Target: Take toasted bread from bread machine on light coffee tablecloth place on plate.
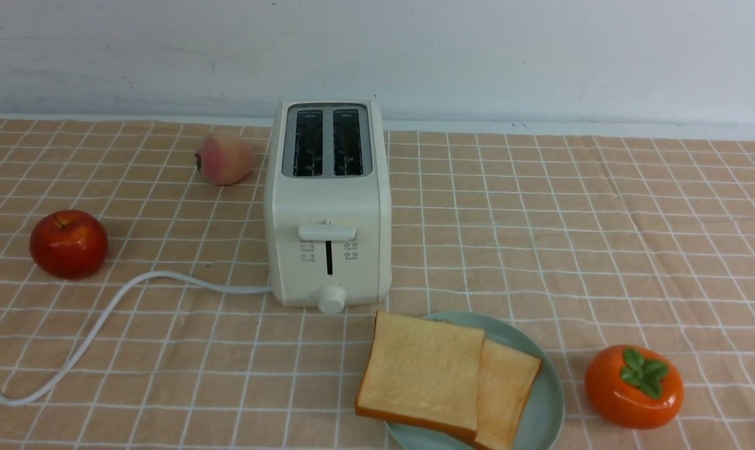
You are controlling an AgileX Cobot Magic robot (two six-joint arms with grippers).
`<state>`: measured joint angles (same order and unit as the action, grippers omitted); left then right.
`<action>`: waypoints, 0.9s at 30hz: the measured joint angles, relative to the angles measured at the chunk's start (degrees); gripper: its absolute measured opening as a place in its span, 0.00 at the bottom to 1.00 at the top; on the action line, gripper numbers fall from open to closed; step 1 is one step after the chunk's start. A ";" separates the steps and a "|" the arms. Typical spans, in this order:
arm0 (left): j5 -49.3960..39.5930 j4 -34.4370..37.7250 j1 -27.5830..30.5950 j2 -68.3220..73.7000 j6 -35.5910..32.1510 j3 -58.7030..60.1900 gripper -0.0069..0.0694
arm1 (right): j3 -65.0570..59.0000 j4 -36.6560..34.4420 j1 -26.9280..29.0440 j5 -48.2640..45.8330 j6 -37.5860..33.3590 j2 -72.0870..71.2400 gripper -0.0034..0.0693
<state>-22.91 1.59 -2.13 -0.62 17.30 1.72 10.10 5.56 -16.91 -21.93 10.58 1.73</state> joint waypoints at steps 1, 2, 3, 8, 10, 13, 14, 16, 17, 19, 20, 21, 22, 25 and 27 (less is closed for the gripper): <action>0.07 -1.10 0.38 0.00 0.00 0.00 0.09 | 0.00 0.00 0.00 0.00 0.00 0.00 0.08; 0.11 -2.05 0.51 0.00 0.00 0.00 0.09 | 0.00 0.00 0.00 0.00 0.00 0.00 0.08; 0.11 -2.05 0.51 0.00 -0.05 0.00 0.09 | 0.00 0.00 0.00 0.00 0.00 0.00 0.08; 0.19 -2.42 0.65 0.00 -0.05 0.00 0.09 | 0.00 0.00 0.00 0.00 0.00 0.00 0.10; 0.26 -2.47 0.65 0.00 -0.05 0.00 0.09 | 0.00 0.00 0.00 0.00 0.00 0.00 0.10; 0.31 -2.47 0.65 0.00 -0.05 0.00 0.09 | 0.00 0.00 0.00 0.00 0.00 0.00 0.10; 0.31 -2.47 0.65 0.00 -0.05 0.00 0.09 | 0.00 0.00 0.00 0.00 0.00 0.00 0.10; 0.31 -2.47 0.65 0.00 -0.05 0.00 0.10 | 0.00 0.00 0.11 -0.07 0.00 -0.04 0.11; 0.31 -2.47 0.65 0.00 -0.05 0.00 0.10 | 0.00 0.00 0.36 -0.07 0.00 -0.52 0.11; 0.31 -2.48 0.65 0.00 -0.05 0.00 0.10 | 0.00 0.00 2.32 -0.07 0.00 -1.79 0.11; 0.31 -2.48 0.74 0.00 -0.05 0.00 0.10 | -0.16 0.00 3.90 0.09 0.00 -2.15 0.11; 0.38 -2.48 1.05 0.00 -0.05 0.00 0.10 | -0.50 0.00 5.73 0.53 0.00 -2.32 0.12; 0.43 -2.48 1.47 0.00 -0.05 0.00 0.10 | -0.92 0.08 6.82 1.10 0.00 -2.37 0.12; 0.32 -2.53 3.49 0.00 -0.05 0.02 0.10 | -3.59 0.75 10.64 3.56 0.00 -2.37 0.13; 0.37 -2.59 5.74 0.00 -0.10 0.02 0.11 | -9.27 1.08 12.95 7.82 0.00 -2.37 0.13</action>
<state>-22.54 -1.00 3.61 -0.62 17.19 1.74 0.83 6.64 -3.96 -14.11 10.58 -0.64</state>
